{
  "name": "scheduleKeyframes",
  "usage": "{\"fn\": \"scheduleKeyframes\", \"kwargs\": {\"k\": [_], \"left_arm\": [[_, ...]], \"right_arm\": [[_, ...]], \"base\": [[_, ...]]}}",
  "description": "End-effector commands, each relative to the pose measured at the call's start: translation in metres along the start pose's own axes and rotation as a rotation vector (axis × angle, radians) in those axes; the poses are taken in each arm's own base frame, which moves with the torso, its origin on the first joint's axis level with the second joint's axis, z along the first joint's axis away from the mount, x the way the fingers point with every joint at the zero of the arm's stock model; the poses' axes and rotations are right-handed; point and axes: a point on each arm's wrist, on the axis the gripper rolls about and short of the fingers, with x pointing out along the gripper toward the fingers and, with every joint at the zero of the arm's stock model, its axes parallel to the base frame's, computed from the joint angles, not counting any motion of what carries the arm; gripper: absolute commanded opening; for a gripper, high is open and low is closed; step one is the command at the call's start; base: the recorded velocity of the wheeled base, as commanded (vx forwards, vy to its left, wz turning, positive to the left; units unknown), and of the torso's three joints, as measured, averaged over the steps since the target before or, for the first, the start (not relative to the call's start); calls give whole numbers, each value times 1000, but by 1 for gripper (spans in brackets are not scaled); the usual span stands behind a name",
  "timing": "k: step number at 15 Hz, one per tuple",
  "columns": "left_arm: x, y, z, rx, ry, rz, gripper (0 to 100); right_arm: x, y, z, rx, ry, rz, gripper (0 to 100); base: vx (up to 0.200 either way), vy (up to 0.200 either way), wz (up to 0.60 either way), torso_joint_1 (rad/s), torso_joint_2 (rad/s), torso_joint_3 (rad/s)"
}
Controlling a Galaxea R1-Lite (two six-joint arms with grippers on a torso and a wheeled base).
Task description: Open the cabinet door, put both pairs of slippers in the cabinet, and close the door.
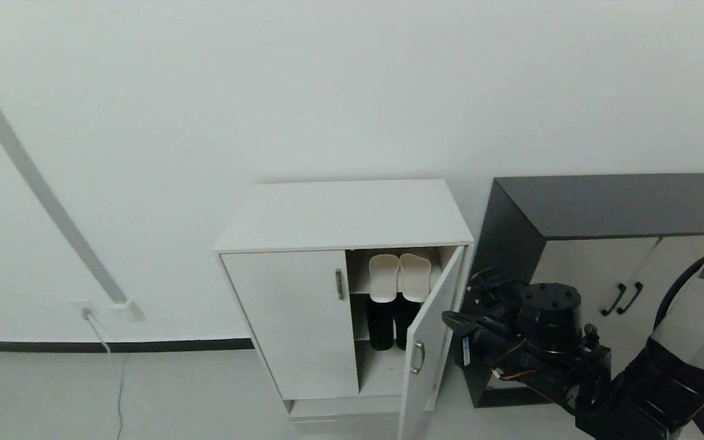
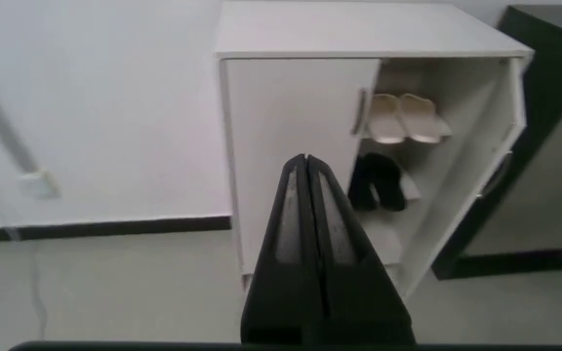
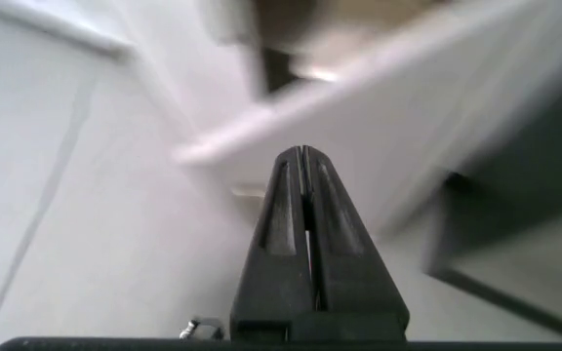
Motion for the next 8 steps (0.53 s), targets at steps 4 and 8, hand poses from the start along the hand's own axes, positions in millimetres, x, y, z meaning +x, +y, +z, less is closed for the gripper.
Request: {"fn": "scheduleKeyframes", "kwargs": {"k": [4, 8], "left_arm": [[0, 0, 0, -1, -2, 0, 0], [0, 0, 0, 1, -1, 0, 0]], "right_arm": [[-6, -2, -7, -21, 19, 2, 0], [-23, -8, -21, -55, 89, -14, 0]], "base": [[0, 0, 0, 0, 0, 0], [0, 0, 0, 0, 0, 0]]}}
